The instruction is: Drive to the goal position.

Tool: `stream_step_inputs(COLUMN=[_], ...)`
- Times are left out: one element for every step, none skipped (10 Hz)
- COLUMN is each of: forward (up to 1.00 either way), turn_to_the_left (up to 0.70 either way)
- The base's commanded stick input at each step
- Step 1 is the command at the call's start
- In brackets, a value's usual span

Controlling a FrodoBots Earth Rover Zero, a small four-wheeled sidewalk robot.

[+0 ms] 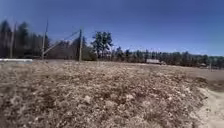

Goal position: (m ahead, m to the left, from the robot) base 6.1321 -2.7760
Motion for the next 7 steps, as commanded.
stream_step_inputs(forward=[0.70,0.70,0.70,0.70,0.70,0.70,0.70], turn_to_the_left=[0.07,0.03,0.00,0.00,0.00,0.00,0.00])
